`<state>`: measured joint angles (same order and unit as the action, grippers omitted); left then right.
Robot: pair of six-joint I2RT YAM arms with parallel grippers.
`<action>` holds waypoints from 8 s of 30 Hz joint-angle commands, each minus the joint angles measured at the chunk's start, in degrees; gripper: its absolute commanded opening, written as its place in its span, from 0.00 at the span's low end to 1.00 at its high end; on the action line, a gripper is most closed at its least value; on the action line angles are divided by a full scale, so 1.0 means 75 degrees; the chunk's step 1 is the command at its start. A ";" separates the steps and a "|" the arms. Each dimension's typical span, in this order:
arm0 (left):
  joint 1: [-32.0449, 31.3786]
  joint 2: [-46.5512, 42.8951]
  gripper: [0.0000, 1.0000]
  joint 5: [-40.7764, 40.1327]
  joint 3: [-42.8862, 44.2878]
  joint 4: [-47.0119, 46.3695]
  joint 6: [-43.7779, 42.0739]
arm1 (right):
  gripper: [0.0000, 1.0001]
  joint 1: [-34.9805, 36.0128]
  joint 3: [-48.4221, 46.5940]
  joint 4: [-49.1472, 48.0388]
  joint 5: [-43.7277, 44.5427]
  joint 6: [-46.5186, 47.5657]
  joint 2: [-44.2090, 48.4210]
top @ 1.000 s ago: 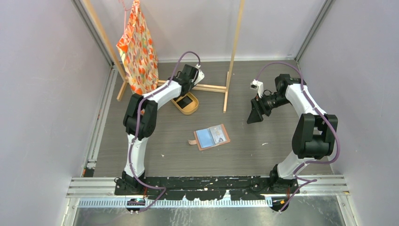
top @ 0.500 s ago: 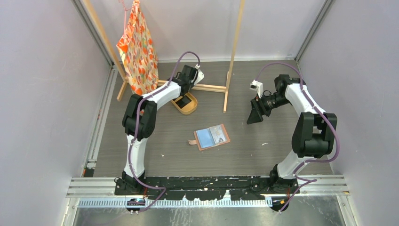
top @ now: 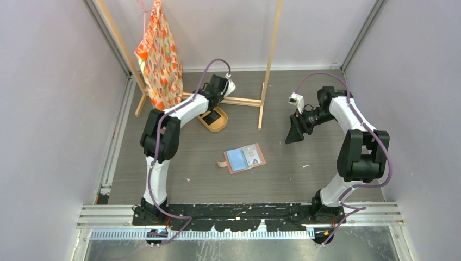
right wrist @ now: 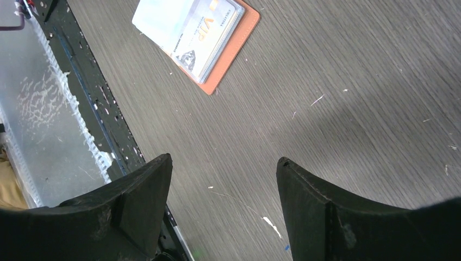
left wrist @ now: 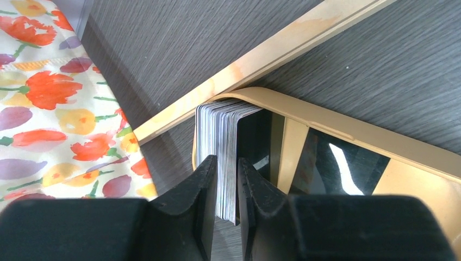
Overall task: Put the credit cards into the card holder
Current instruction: Pick up the credit card from the storage box.
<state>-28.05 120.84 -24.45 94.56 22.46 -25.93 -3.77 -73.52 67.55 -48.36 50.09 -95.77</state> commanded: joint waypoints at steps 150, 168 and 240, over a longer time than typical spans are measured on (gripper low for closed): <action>0.0257 0.0508 0.68 -0.0407 0.0668 0.0538 -0.0331 | 0.74 -0.0001 -0.0402 0.0529 -0.0361 0.0529 -0.0112; 0.0240 -0.0287 0.45 -0.0795 0.0048 -0.0328 -0.0254 | 0.73 -0.0001 -0.0420 0.0586 -0.0361 0.0564 -0.0134; -0.0944 -0.3588 0.00 0.2404 -0.1164 0.0441 0.2082 | 0.70 0.0153 -0.0280 0.0744 -0.0967 0.0532 0.0703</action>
<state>-33.56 101.80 -15.38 88.99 24.29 -19.77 -3.40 -75.42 74.67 -52.10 55.72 -96.31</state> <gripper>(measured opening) 0.013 0.698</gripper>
